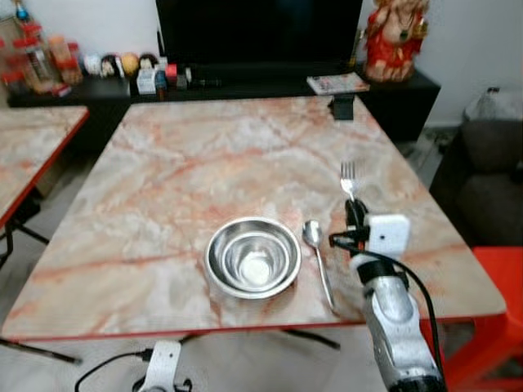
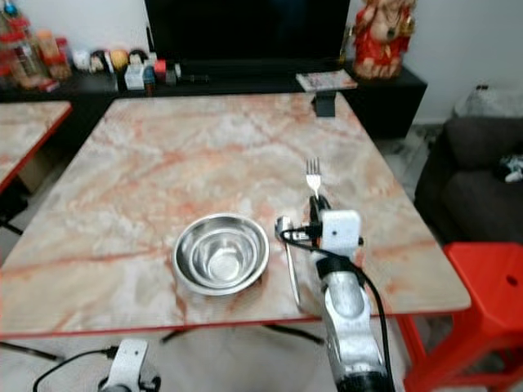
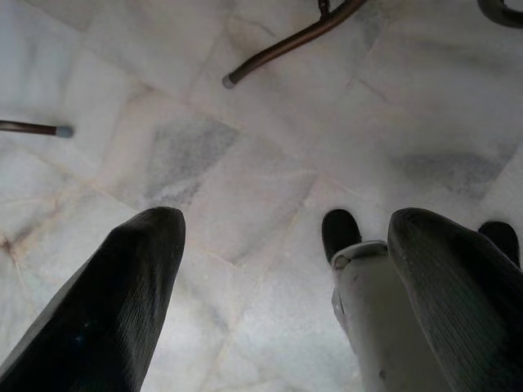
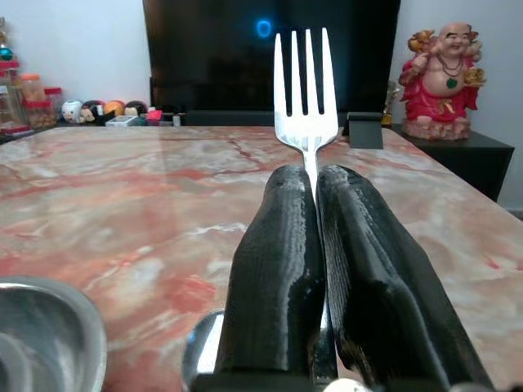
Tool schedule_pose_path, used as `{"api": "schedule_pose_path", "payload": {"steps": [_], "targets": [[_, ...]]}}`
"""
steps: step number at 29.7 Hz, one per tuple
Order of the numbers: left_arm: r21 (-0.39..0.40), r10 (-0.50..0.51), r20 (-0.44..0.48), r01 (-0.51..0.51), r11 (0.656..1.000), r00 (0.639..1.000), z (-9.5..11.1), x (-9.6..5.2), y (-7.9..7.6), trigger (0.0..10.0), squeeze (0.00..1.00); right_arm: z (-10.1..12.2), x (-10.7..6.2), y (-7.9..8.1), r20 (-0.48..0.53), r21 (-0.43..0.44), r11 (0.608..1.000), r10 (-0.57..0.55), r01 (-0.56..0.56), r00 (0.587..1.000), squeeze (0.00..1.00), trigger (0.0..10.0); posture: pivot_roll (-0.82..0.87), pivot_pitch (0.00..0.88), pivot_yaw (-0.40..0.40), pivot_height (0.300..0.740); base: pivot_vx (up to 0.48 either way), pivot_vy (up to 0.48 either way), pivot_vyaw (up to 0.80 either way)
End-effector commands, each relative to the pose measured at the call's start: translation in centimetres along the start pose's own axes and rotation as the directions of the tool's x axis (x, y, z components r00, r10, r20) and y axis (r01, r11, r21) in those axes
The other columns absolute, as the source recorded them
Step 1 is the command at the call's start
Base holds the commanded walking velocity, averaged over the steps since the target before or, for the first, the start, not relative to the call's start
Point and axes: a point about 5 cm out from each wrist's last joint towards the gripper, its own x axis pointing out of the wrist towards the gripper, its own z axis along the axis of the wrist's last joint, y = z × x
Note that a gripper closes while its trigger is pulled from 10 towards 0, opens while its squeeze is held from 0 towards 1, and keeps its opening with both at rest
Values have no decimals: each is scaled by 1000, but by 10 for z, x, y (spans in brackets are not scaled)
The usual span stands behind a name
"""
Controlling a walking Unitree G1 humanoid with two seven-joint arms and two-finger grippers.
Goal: Setting the table
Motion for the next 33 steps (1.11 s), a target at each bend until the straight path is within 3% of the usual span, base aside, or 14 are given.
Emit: {"api": "schedule_pose_path", "payload": {"steps": [1, 8, 11, 19, 22, 25, 33], "targets": [[-2, -7, -19, 7, 1000, 1000, -5, -1, -3, 10000, 0, -4, -1, -5, -22, -3, 1000, -20, 20, 1000, 0, 10000, -90, 0, 23, 740, 0, 0, 0], [-2, -9, -19, 9, 1000, 1000, -5, -1, -4, 10000, 0, -9, 1, -8, -56, -8, 1000, -18, 17, 998, 0, 10000, -91, 0, 24, 740, 0, 0, 0], [-3, -9, -20, 9, 1000, 1000, -6, -1, -3, 10000, 0, -14, 7, -15, -91, -49, 998, -30, 26, 995, 0, 10000, -91, 0, 27, 740, 0, 0, 0], [-5, -9, -21, 9, 1000, 1000, -6, -1, -3, 10000, 0, -8, 20, -28, -82, -26, 998, -61, 59, 995, 0, 10000, -85, 0, 25, 740, 0, 0, 0], [-9, -10, -24, 9, 1000, 1000, -7, -1, -4, 10000, 0, -21, 30, -35, -192, -16, 997, -72, 70, 979, 0, 10000, -81, 0, 25, 740, 0, 0, 0], [-14, -10, -25, 10, 1000, 1000, -7, -1, -4, 10000, 0, -34, 32, -32, -298, -13, 999, -44, 42, 954, 0, 10000, -72, 0, 19, 740, 0, 0, 0], [-18, -6, -31, 6, 1000, 999, -10, -1, -3, 10000, 0, -38, 36, -19, -324, 14, 1000, 9, -4, 946, 0, 10000, -71, 0, 18, 740, 0, 0, 0]]}}
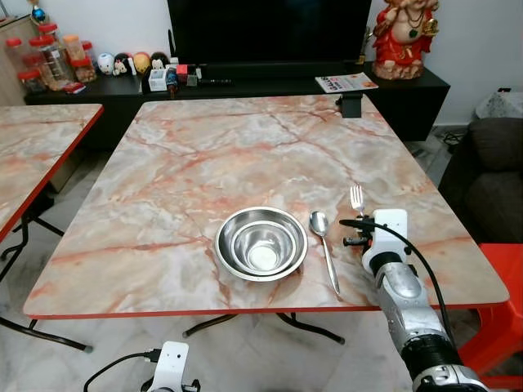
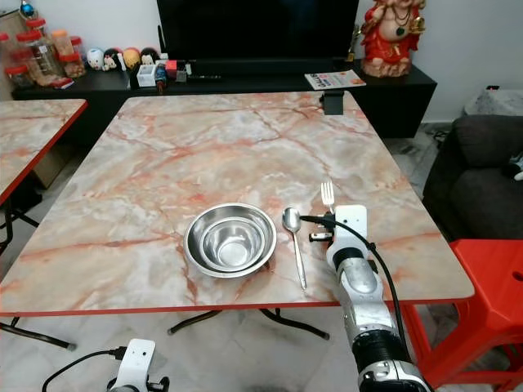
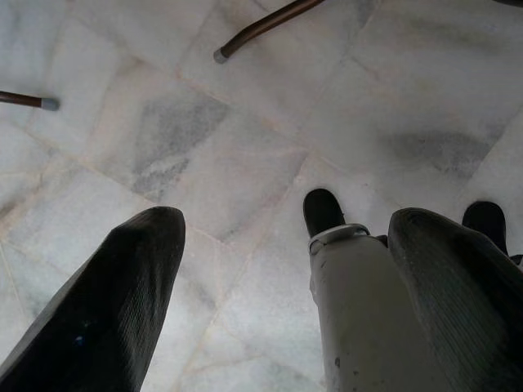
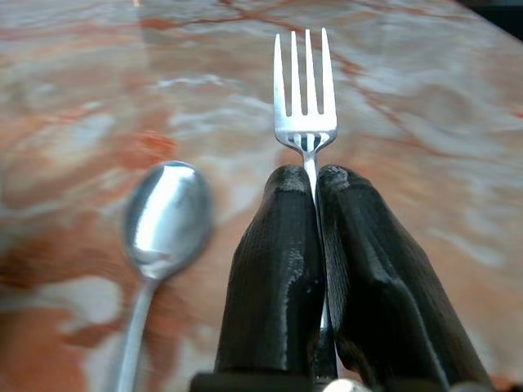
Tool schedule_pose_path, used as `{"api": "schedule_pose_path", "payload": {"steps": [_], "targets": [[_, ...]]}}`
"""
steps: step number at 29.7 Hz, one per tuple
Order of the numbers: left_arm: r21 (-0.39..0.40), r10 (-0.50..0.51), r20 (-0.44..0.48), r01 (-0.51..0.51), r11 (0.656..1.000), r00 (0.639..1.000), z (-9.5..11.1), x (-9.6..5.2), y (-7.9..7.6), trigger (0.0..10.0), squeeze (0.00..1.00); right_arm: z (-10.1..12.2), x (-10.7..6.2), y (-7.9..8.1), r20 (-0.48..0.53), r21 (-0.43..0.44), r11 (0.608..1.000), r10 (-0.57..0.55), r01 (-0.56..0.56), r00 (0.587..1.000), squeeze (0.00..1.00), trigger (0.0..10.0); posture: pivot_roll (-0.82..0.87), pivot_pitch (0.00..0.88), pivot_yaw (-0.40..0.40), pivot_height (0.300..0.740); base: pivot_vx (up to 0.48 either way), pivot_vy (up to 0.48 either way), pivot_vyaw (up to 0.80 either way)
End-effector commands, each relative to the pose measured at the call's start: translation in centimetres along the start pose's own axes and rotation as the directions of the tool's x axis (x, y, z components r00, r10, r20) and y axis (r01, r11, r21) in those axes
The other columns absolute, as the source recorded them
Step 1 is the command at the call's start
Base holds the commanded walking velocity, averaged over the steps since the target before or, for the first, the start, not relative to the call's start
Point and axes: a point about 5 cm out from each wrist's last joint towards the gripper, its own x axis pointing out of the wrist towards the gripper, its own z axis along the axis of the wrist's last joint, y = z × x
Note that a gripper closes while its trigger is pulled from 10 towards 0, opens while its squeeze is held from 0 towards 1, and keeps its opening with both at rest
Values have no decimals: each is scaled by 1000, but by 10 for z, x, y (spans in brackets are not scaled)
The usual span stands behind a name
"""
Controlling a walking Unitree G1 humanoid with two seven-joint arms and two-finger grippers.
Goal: Setting the table
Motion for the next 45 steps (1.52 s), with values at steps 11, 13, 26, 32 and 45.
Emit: {"api": "schedule_pose_path", "payload": {"steps": [11, 13, 26, 32, 45], "targets": [[-14, 2, -19, -2, 1000, 1000, -4, 0, 2, 10000, 0, -1, 3, 13, -14, -3, 1000, 27, -27, 1000, 0, 10000, -73, 0, 19, 740, 0, 0, 0], [-14, 1, -19, -1, 1000, 1000, -4, 0, 2, 10000, 0, -1, 3, 13, -13, -4, 1000, 24, -24, 1000, 0, 10000, -73, 0, 19, 740, 0, 0, 0], [2, -10, -21, 10, 1000, 1000, -4, -1, 2, 10000, 0, -14, -17, -2, -18, 5, 999, -36, 36, 999, 0, 10000, -88, 0, 27, 740, 0, 0, 0], [9, -16, -23, 16, 1000, 1000, -5, -1, 0, 10000, 0, -16, -20, -1, -29, 10, 999, -36, 36, 999, 0, 10000, -89, 0, 28, 740, 0, 0, 0], [8, -5, -20, 5, 1000, 1000, -2, 0, 4, 10000, 0, -17, -18, 9, -44, 32, 999, 12, -10, 999, 0, 10000, -75, 0, 23, 740, 0, 0, 0]]}}
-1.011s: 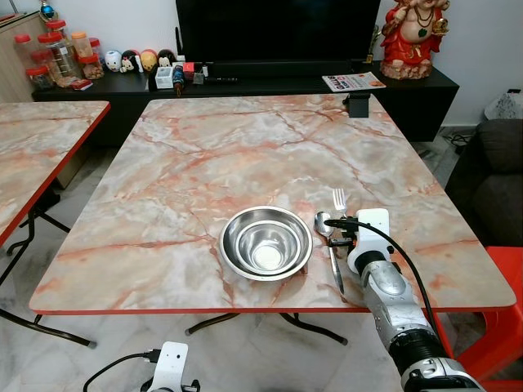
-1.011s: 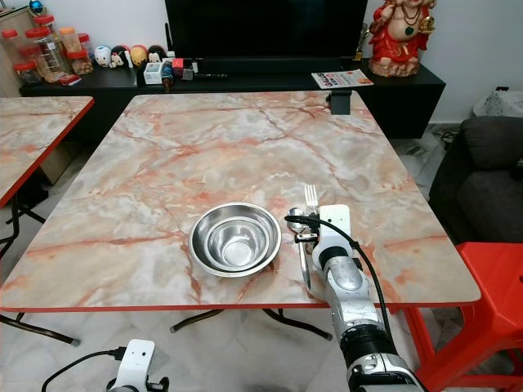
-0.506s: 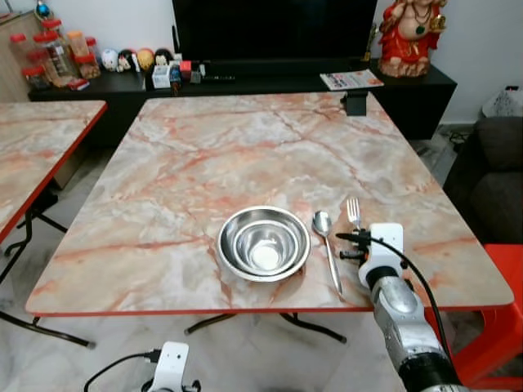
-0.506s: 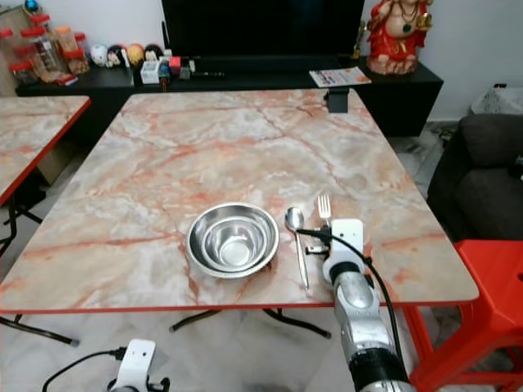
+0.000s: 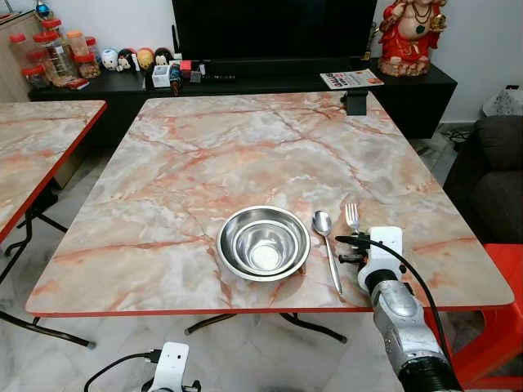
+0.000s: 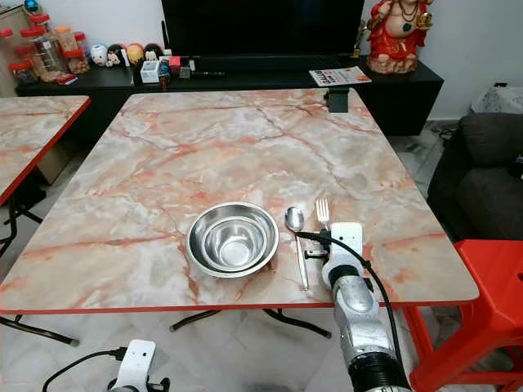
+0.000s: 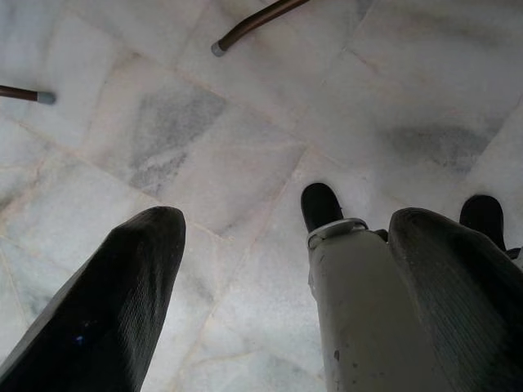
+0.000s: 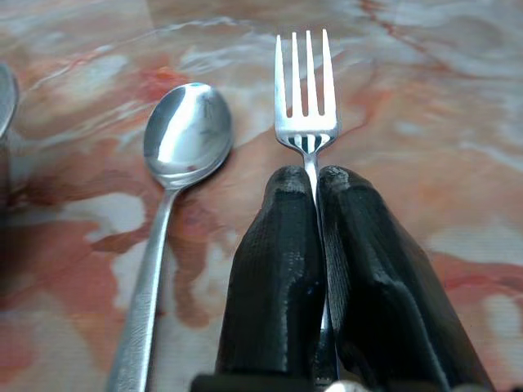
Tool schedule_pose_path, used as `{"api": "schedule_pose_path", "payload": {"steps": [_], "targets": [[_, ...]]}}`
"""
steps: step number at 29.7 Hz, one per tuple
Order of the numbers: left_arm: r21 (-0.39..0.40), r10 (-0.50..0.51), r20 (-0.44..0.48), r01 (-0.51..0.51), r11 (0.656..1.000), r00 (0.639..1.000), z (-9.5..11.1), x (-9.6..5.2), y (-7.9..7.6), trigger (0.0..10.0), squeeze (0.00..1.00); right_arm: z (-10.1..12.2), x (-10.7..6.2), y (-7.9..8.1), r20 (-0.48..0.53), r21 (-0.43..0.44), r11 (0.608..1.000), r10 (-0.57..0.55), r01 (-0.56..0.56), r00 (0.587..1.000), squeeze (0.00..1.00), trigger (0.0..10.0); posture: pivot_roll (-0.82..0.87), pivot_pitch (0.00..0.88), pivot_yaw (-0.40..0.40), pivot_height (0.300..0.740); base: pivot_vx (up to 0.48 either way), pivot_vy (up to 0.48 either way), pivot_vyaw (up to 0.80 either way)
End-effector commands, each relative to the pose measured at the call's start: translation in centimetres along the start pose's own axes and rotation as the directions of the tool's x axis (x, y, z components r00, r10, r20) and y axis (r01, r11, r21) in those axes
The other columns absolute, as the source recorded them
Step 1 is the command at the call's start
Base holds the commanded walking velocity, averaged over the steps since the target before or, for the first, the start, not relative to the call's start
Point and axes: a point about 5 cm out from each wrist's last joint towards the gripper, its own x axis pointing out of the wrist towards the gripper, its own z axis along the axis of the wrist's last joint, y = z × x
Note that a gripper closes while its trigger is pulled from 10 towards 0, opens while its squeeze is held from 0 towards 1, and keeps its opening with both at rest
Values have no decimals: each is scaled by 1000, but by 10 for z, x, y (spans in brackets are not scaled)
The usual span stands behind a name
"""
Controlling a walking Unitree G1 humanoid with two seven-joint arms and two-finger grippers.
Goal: Setting the table
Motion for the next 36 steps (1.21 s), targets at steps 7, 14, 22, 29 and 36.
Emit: {"api": "schedule_pose_path", "payload": {"steps": [7, 14, 22, 29, 36], "targets": [[4, 6, -22, -6, 1000, 1000, -4, 0, 3, 10000, 0, 8, 2, 3, 18, 16, 1000, -2, 2, 1000, 0, 10000, -77, 0, 24, 740, 0, 0, 0], [4, 3, -23, -3, 1000, 1000, -4, 0, 3, 10000, 0, 8, 1, -3, 18, 19, 999, -37, 37, 999, 0, 10000, -79, 0, 28, 740, 0, 0, 0], [9, 4, -23, -4, 1000, 1000, -3, 0, 3, 10000, 0, 9, 2, -4, 19, 25, 999, -41, 41, 999, 0, 10000, -79, 0, 28, 740, 0, 0, 0], [10, 3, -24, -3, 1000, 1000, -3, 0, 2, 10000, 0, 10, 3, -5, 25, 25, 999, -48, 48, 999, 0, 10000, -78, 0, 30, 740, 0, 0, 0], [11, 6, -27, -5, 1000, 1000, -4, 0, 3, 10000, 0, 10, 3, -5, 26, 28, 999, -47, 46, 999, 0, 10000, -78, 0, 30, 740, 0, 0, 0]]}}
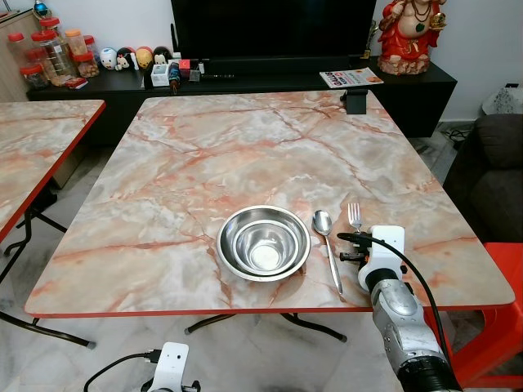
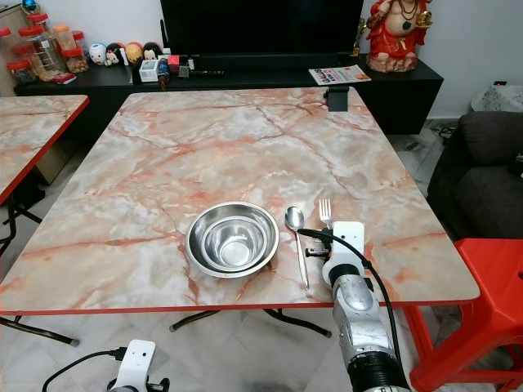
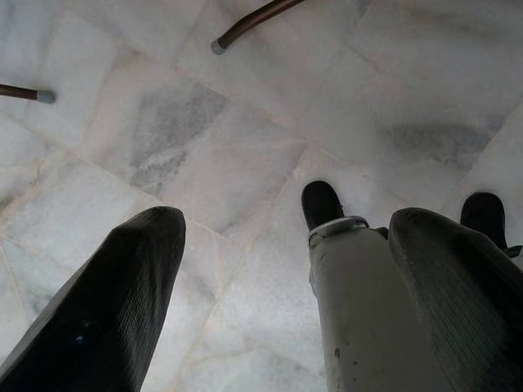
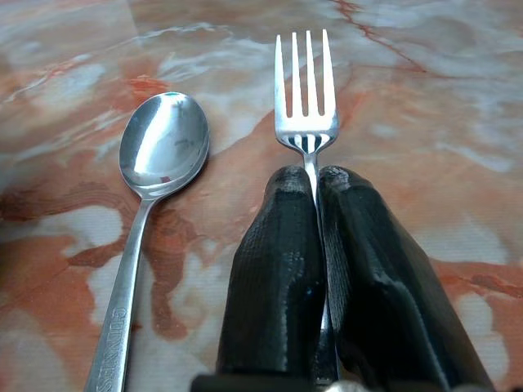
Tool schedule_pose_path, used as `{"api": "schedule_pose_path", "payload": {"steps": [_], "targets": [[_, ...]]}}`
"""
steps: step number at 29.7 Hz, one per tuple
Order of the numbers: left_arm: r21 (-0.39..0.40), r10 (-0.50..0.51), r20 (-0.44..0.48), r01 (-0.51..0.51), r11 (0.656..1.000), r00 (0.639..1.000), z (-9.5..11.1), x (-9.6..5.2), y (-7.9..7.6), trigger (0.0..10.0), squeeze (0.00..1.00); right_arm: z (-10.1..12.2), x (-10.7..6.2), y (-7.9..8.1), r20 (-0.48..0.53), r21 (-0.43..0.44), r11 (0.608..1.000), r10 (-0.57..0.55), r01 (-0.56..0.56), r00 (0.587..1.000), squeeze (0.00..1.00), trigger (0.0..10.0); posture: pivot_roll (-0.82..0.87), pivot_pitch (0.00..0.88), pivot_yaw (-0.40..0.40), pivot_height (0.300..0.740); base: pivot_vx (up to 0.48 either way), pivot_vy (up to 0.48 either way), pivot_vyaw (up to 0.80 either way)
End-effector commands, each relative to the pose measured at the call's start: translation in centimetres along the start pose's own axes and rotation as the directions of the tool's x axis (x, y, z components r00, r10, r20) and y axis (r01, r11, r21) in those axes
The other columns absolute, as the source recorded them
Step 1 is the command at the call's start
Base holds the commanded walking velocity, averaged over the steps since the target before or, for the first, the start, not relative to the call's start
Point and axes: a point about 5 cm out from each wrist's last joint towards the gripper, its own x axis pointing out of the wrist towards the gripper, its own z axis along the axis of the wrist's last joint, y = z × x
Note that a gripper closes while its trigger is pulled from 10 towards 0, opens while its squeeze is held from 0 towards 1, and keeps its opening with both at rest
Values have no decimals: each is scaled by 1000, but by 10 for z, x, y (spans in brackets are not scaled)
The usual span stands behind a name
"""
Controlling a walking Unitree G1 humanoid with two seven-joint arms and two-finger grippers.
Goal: Setting the table
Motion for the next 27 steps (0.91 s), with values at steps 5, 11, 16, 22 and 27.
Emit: {"api": "schedule_pose_path", "payload": {"steps": [5, 11, 16, 22, 27], "targets": [[9, 7, -19, -7, 1000, 1000, -2, 0, 3, 10000, 0, 7, 3, 1, 16, 12, 1000, 2, -2, 1000, 133, 10000, -78, 0, 28, 740, 0, 0, 0], [7, 8, -20, -8, 1000, 1000, -2, 0, 3, 10000, 0, 5, 3, 3, 6, 10, 1000, 12, -12, 1000, 0, 10000, -76, 0, 26, 740, 0, 0, 0], [7, 9, -20, -9, 1000, 1000, -2, 0, 3, 10000, 0, 4, 4, 3, 3, 10, 1000, 16, -16, 1000, 0, 10000, -75, 0, 25, 740, 0, 0, 0], [4, 10, -17, -10, 1000, 1000, -1, 0, 3, 10000, 0, 12, 3, 1, 64, 17, 1000, 0, -1, 998, 0, 10000, -74, 0, 25, 740, 0, 0, 0], [3, 11, -18, -10, 1000, 1000, -1, 0, 4, 10000, 0, 26, 1, 0, 157, 43, 999, -12, 5, 988, 0, 10000, -78, 0, 27, 740, 0, 0, 0]]}}
